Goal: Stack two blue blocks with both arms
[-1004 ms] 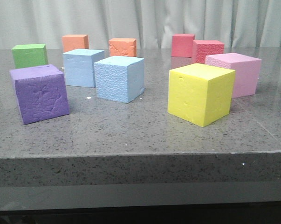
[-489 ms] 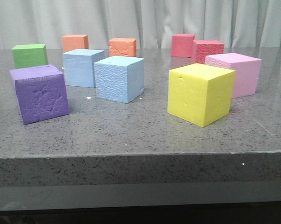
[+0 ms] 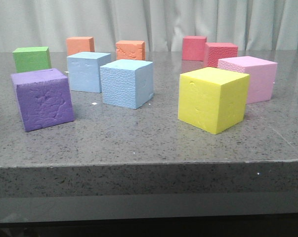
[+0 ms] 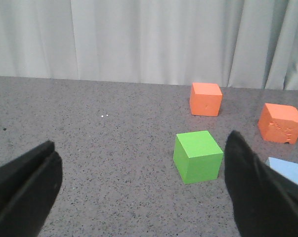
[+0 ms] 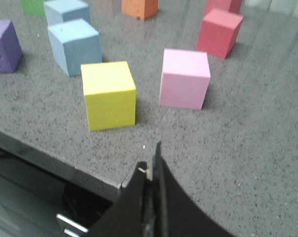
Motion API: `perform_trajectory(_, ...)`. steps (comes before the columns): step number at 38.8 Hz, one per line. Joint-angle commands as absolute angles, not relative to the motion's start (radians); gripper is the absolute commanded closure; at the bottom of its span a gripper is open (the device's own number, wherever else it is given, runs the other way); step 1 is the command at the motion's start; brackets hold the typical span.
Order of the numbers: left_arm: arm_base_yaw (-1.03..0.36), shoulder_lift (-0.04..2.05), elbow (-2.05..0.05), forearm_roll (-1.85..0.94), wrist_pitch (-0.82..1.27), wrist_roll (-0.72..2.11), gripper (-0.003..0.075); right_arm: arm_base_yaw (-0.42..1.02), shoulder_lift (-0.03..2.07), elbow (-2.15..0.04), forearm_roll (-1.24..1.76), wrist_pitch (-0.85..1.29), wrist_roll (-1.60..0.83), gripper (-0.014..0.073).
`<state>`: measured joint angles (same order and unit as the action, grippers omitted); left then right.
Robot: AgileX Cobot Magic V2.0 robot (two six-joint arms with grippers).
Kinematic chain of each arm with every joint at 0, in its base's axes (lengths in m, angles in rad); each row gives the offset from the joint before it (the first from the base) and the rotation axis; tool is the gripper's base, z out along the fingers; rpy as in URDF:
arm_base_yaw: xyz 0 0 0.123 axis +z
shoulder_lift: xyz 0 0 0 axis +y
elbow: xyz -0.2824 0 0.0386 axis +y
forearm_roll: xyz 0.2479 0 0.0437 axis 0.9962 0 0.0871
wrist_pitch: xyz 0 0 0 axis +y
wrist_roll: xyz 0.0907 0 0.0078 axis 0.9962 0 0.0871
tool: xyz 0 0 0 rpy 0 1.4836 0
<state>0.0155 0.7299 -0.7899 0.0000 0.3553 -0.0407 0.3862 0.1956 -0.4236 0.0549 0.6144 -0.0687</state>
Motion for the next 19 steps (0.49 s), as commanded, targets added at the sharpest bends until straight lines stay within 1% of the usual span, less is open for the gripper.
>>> perform_trajectory(1, 0.008, 0.793, -0.874, -0.008, 0.307, -0.048, 0.0082, 0.378, 0.167, -0.42, 0.058, 0.494, -0.067, 0.066)
perform_trajectory(5, -0.042, 0.875, -0.946, -0.008, 0.332, -0.046, 0.0082, 0.378, 0.165, -0.414, 0.058, 0.49, -0.067, 0.066)
perform_trajectory(10, -0.159, 1.012, -1.051, -0.008, 0.353, -0.046, 0.0082, 0.378, 0.165, -0.414, 0.057, 0.485, -0.067, 0.066)
perform_trajectory(14, -0.268, 1.167, -1.174, -0.008, 0.427, -0.046, 0.0082, 0.378, 0.165, -0.414, 0.057, 0.485, -0.067, 0.066)
perform_trajectory(19, -0.351, 1.346, -1.344, -0.008, 0.565, -0.046, 0.0082, 0.378, 0.165, -0.413, 0.057, 0.485, -0.067, 0.066)
